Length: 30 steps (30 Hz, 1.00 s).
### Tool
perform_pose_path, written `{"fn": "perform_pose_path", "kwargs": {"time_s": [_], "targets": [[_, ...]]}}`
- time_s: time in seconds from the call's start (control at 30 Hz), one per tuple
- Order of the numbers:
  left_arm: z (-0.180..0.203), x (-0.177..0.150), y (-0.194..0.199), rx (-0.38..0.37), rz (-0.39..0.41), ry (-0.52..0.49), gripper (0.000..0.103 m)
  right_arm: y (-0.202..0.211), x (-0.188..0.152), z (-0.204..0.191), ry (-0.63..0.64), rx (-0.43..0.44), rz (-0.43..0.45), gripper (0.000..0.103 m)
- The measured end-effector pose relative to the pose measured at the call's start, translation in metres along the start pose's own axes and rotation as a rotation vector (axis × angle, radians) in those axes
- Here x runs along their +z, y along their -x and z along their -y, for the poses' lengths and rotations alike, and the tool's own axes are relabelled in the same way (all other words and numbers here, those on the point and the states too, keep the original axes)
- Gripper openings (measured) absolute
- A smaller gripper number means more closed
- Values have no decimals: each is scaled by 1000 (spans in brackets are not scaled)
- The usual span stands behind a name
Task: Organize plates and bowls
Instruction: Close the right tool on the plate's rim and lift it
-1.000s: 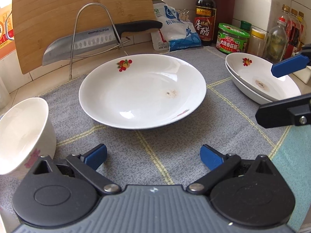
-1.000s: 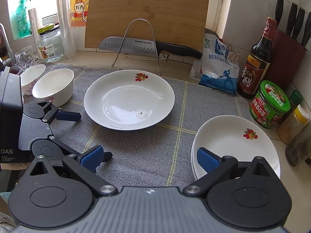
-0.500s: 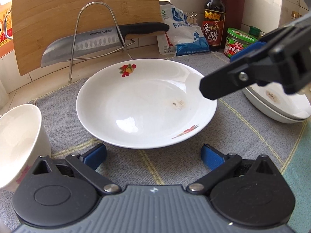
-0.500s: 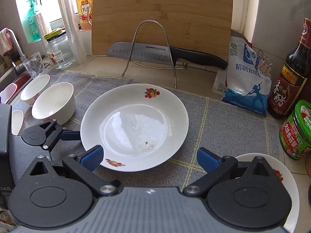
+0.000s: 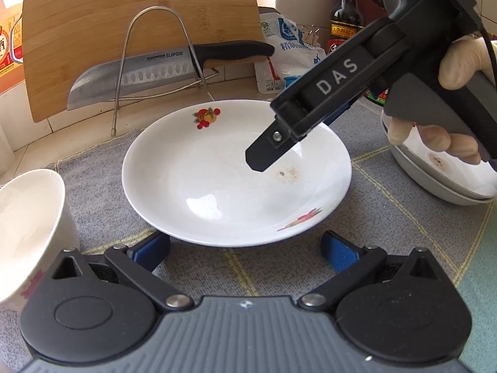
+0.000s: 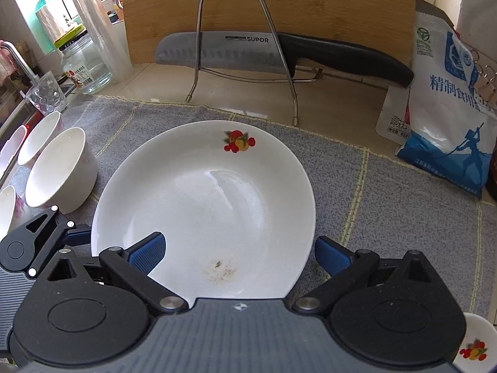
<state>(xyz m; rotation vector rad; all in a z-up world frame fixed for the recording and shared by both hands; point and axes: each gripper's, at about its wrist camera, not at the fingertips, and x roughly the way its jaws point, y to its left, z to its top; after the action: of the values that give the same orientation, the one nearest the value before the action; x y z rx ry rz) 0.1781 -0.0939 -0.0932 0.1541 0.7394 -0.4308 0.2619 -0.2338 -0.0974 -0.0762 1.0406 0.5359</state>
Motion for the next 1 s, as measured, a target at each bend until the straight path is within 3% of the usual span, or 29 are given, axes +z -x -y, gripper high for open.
{"fn": "perform_pose_path", "kwargs": {"time_s": [0.4, 0.83, 1.0], "targets": [[0, 1, -1, 12, -5, 13, 103, -18, 18, 14, -61, 52, -26, 103], [-2, 3, -4, 4, -16, 8, 103, -31, 34, 9, 90, 24, -54, 103], [-2, 3, -4, 5, -14, 8, 103, -34, 41, 13, 86, 30, -55, 103]]}}
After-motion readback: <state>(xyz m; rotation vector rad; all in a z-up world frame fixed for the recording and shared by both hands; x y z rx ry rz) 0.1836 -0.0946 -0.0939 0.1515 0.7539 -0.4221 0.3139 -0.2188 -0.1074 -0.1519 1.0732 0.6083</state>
